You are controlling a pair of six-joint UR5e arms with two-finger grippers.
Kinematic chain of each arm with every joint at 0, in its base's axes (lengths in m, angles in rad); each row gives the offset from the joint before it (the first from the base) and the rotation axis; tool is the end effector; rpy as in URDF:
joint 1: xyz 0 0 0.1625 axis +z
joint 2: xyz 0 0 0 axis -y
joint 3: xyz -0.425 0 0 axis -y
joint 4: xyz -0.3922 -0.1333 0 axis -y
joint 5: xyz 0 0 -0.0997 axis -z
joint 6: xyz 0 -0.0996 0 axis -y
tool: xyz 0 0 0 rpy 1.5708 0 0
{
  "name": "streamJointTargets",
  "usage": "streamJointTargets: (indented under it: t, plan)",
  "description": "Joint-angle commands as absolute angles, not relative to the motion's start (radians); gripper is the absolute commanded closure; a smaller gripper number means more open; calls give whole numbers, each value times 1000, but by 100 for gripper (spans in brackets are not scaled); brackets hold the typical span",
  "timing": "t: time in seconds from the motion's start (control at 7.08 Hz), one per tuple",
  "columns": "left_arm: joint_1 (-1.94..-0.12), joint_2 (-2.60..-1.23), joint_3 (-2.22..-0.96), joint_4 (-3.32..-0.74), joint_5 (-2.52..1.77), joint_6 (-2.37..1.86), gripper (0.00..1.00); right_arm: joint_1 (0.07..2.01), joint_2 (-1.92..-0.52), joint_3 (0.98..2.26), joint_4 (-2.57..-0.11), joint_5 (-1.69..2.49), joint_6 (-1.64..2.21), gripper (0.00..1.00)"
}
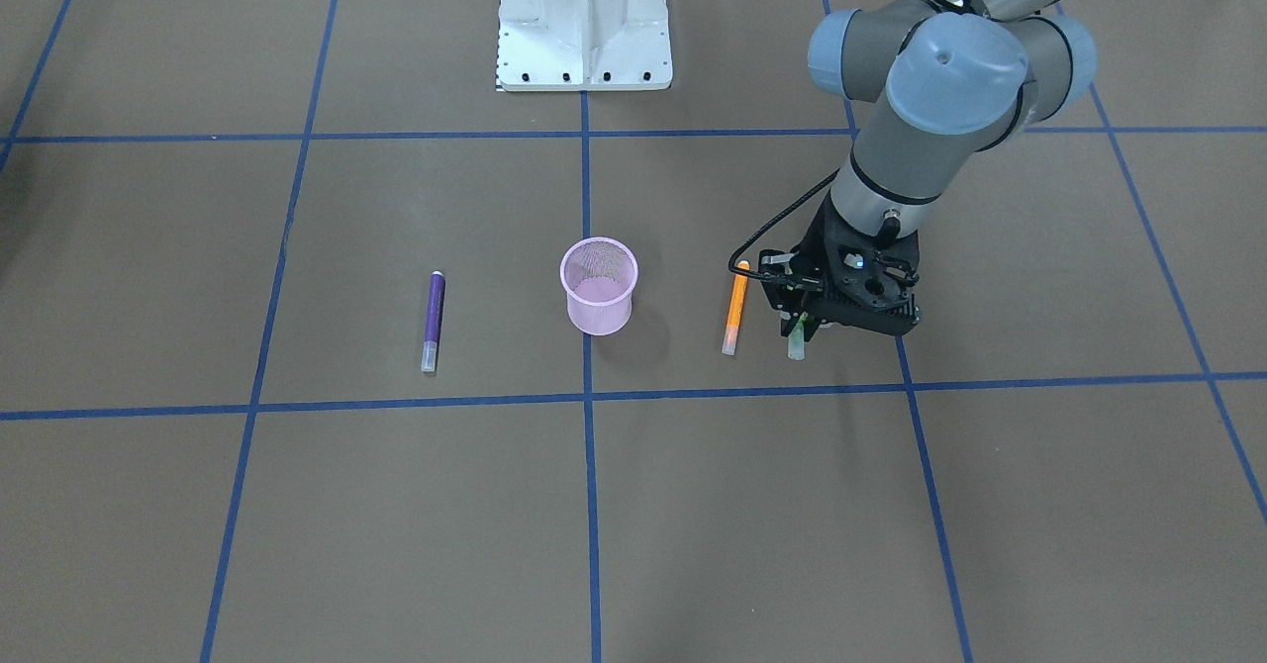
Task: Collect pens into pen holder
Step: 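Lift the green marker upright with the left gripper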
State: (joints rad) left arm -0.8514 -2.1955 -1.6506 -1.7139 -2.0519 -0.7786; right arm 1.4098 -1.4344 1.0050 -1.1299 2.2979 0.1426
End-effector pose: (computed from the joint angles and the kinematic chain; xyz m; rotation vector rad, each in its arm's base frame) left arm 0.3822 -0.5686 0.2369 0.3006 0.8957 0.1491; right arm -0.0163 -0.5190 0.8201 -0.0991 -0.7204 -0.0218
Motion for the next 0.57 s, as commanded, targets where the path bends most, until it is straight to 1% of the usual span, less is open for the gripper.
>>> streamJointTargets:
  t: [0.0, 0.42]
  plan:
    - [-851, -2197, -1651, -1715, -2052, -779, 100, 1410, -1436, 1011, -1129, 2298, 143, 100]
    - [-851, -2227, -1655, -1716, -2049, -845, 100, 1413, -1407, 1046, -1132, 2298, 184, 100]
